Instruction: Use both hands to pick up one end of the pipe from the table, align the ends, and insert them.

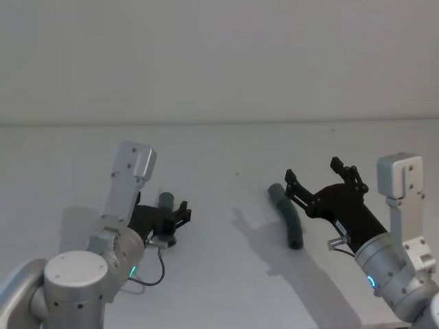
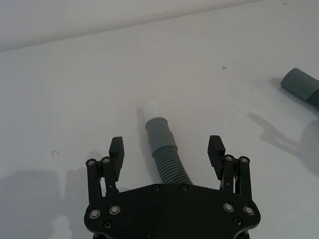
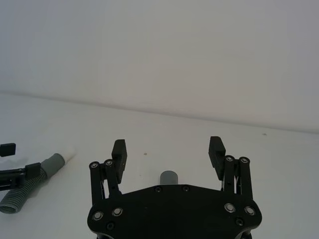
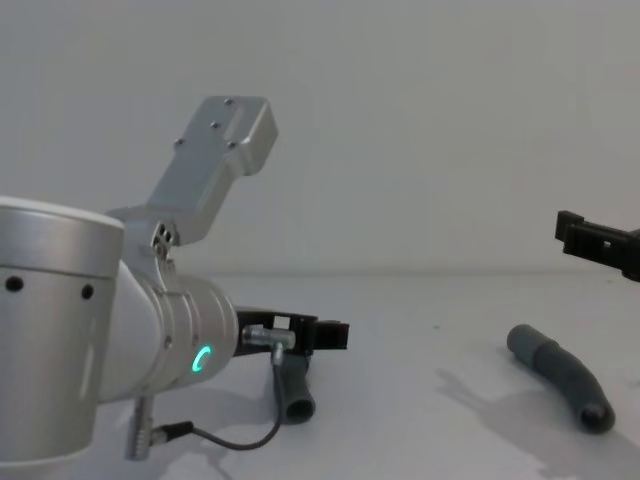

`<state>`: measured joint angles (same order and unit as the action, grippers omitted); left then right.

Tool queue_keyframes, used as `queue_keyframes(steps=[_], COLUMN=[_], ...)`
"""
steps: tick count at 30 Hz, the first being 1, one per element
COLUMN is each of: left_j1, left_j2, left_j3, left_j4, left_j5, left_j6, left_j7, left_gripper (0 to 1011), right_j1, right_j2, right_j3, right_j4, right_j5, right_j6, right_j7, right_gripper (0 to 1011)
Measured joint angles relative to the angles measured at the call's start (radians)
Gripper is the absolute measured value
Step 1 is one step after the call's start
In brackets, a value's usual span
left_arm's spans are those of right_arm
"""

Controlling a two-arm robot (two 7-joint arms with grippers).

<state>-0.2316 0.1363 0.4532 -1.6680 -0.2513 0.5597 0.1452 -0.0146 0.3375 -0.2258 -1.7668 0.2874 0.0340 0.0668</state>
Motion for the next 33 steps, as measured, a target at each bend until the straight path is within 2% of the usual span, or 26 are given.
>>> queue_keyframes(steps=[18,33], left_j1=[-0.044,-0.069], left_j2=[-0.057,-0.093], left_j3=[-0.013,0.001], left_j4=[0.045,0.076], left_j5=[0.0,0.027], left_j6=[0.076,0.14], left_j7=[0.019,0.045], left_gripper=[1002,1002], right_j1=[0.0,0.0], right_j2=[0.0,0.0], right_j3=[0.0,0.0], right_j4=[0.0,0.0], right_j5=[0.0,0.0], right_j6=[0.0,0.0], right_j7=[0.0,0.0], right_gripper=[1000,1000])
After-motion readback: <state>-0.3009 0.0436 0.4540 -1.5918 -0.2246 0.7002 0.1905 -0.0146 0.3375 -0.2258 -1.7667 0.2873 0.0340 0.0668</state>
